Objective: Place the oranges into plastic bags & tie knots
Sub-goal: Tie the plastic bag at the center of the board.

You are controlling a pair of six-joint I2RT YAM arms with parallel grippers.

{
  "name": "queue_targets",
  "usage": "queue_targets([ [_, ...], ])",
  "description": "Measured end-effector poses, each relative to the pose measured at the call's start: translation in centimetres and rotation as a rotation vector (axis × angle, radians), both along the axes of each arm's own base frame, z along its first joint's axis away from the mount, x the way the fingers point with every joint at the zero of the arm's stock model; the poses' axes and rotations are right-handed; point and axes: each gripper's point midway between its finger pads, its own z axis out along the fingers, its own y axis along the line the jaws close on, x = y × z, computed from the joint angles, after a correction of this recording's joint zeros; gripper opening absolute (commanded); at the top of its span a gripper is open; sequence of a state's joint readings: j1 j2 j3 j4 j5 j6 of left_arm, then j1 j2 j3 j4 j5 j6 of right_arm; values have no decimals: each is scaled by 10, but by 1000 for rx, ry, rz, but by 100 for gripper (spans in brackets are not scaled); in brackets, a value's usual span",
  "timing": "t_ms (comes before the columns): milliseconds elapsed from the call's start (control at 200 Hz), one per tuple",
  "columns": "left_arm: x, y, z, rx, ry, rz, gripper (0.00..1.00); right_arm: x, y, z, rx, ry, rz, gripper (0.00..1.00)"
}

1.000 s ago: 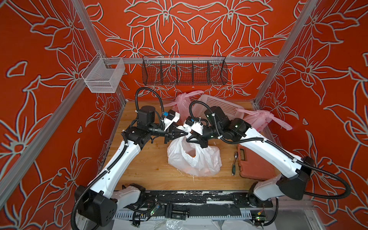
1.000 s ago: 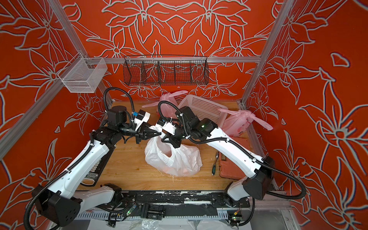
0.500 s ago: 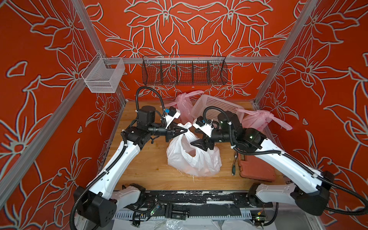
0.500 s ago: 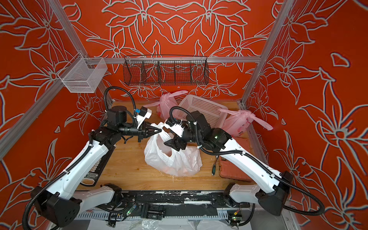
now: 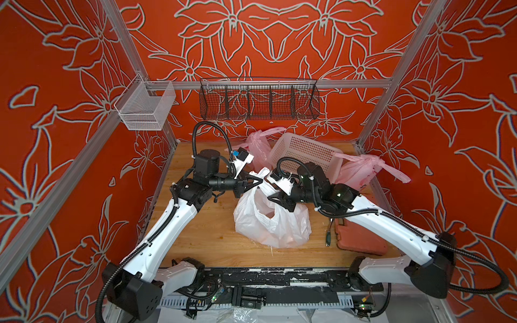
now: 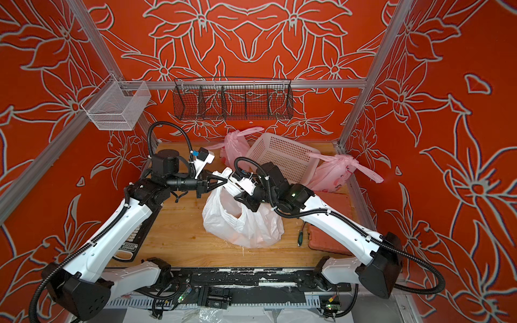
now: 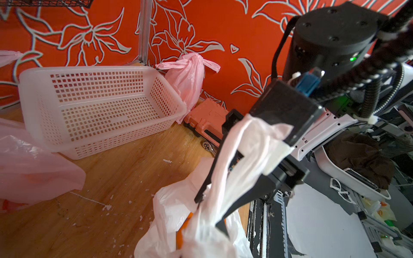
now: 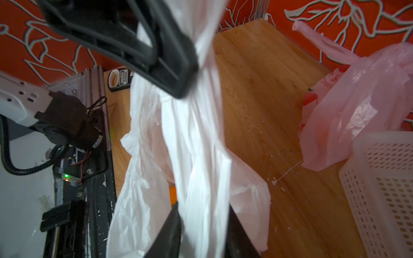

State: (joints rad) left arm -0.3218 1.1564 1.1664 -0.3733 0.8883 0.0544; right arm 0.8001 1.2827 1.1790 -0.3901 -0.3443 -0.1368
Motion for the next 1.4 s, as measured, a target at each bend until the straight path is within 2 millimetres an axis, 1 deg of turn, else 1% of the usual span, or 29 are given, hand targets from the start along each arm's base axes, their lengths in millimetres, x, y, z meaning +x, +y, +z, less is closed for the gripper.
queue_targets([
  [50,2,1,-2,7,16,18,0,5,-3,2,4,-11,-38,0],
  [170,2,4,-9,29,77,58,0,13,-15,18,21,-82,-122,0],
  [230,-3,1,-13,36,117,55,0,14,-21,29,41,-121,-156,0],
  [310,-12,-5,-16,44,162,38,0,12,-28,34,55,-149,-183,0],
  [390,-20,-9,-16,59,199,34,0,12,-33,30,53,-161,-203,26],
  [415,-21,-9,-16,66,211,42,0,13,-35,29,47,-169,-211,39],
  [450,-21,-7,-18,78,233,61,0,14,-37,26,46,-174,-226,62],
  [465,-21,-6,-19,82,241,69,0,15,-39,26,47,-173,-235,69],
  [480,-20,-5,-19,86,249,78,0,16,-40,25,43,-180,-240,72],
  [500,-20,-3,-20,92,259,90,0,17,-41,24,42,-183,-247,73],
  [505,-20,-3,-21,93,261,93,0,18,-41,24,41,-183,-248,75],
  [520,-20,-2,-22,97,268,101,0,18,-42,24,41,-186,-251,91],
  [525,-19,-2,-22,99,270,107,0,19,-42,24,40,-189,-251,95],
  [540,-19,0,-23,104,279,118,0,19,-43,25,38,-194,-251,97],
  [640,-16,6,-28,126,323,174,0,23,-43,28,13,-250,-231,98],
  [746,-14,9,-28,140,357,207,0,24,-40,27,-22,-277,-203,98],
  [831,-12,9,-28,143,378,219,0,18,-36,29,-17,-283,-149,98],
  [881,-11,10,-30,146,394,226,0,12,-33,34,11,-291,-118,98],
  [961,-10,13,-33,149,421,236,0,3,-30,48,59,-318,-74,98],
  [1046,-10,17,-34,143,449,244,0,-5,-27,63,89,-381,-31,98],
  [1116,-8,19,-34,133,461,249,0,-9,-20,69,98,-447,0,98],
  [1176,-8,20,-33,124,469,249,0,-10,-16,67,94,-508,19,98],
  [1311,-8,22,-33,113,491,244,0,-13,-9,42,23,-636,76,98],
  [1361,-9,23,-33,112,506,240,0,-16,-5,39,-5,-695,109,98],
  [1401,-9,23,-33,110,515,237,0,-20,1,40,-15,-742,136,98],
])
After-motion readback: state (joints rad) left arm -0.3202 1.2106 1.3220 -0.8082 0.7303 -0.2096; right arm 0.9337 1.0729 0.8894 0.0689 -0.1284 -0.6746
